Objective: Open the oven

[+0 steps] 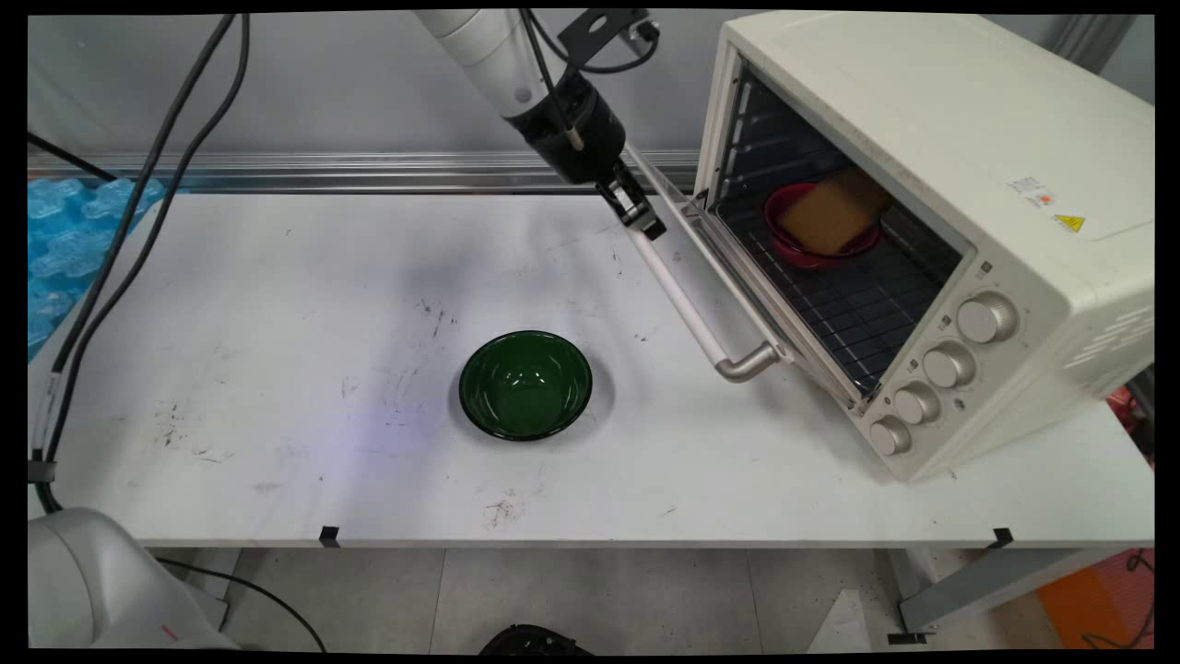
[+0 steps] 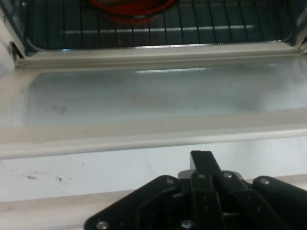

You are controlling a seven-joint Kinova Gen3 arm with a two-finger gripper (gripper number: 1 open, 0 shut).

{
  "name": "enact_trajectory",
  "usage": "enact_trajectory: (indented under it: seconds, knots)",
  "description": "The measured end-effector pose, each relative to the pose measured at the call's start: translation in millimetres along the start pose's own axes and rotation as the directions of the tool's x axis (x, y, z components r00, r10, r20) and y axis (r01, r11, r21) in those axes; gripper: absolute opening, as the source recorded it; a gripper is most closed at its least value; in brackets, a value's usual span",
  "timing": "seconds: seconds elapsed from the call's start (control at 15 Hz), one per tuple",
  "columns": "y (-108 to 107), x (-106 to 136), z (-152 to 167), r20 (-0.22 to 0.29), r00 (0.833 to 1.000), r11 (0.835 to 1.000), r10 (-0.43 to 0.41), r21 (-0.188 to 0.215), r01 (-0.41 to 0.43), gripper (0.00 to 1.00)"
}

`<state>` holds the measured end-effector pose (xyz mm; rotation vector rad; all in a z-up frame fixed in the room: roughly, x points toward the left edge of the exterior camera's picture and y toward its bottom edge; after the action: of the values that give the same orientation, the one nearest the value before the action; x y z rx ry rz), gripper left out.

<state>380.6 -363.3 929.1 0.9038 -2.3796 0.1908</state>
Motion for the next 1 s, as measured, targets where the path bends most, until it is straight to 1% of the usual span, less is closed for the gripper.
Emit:
enact_trajectory:
  seconds: [0.4,1.0]
  knots:
    - [-3,-17,17,-0.012,1.0,1.0,0.011,0.004,-0.011,0.0]
    - [-5,-35,37,-0.023,0.999,1.0,0.025,0.008,-0.025,0.0]
